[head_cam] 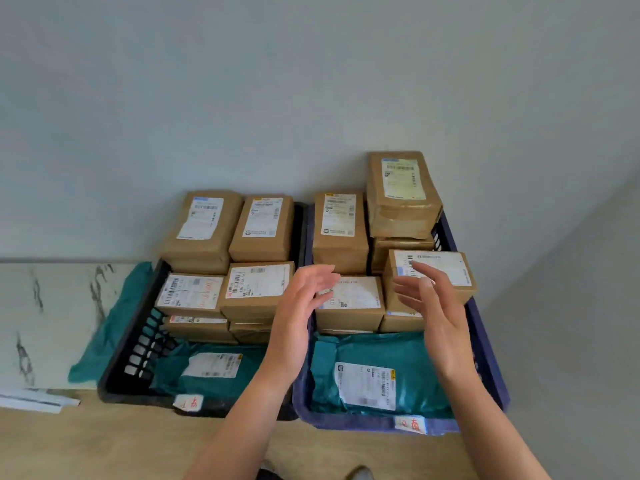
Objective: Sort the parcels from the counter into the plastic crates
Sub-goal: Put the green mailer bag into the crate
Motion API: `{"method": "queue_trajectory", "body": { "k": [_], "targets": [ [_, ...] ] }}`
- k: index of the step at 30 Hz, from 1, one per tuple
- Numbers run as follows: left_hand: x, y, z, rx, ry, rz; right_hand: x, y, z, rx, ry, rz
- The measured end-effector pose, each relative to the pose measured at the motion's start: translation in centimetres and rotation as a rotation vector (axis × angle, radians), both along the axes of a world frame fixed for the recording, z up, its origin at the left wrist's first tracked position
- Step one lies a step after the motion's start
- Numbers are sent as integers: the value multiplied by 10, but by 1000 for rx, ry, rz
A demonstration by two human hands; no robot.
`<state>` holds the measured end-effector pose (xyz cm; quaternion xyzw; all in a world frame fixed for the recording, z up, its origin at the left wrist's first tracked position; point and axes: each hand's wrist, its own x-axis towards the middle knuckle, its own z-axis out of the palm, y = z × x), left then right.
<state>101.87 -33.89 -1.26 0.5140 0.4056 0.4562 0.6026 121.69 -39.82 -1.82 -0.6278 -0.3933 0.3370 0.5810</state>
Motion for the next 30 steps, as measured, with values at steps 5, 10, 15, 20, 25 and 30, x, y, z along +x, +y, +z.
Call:
{"method": "queue_trajectory", "body": {
  "k": [5, 10, 15, 20, 25, 30],
  "targets": [
    [-74, 8, 10, 25, -34, 131, -70, 27, 13, 9, 4, 121],
    [-167, 16, 15, 58, -41, 220, -161, 50, 26, 24, -11, 193],
    [-283, 23, 23, 82, -60, 288, -278, 69, 34, 38, -10, 248],
    [-384, 32, 23, 100, -93, 359, -383, 86, 38, 53, -23, 336],
    [-445, 45, 16, 68, -85, 393, -453, 110, 39, 30, -54, 412],
    [-482, 81, 6, 22, -34, 430, -497, 153, 26, -6, -12, 472]
  ]
}}
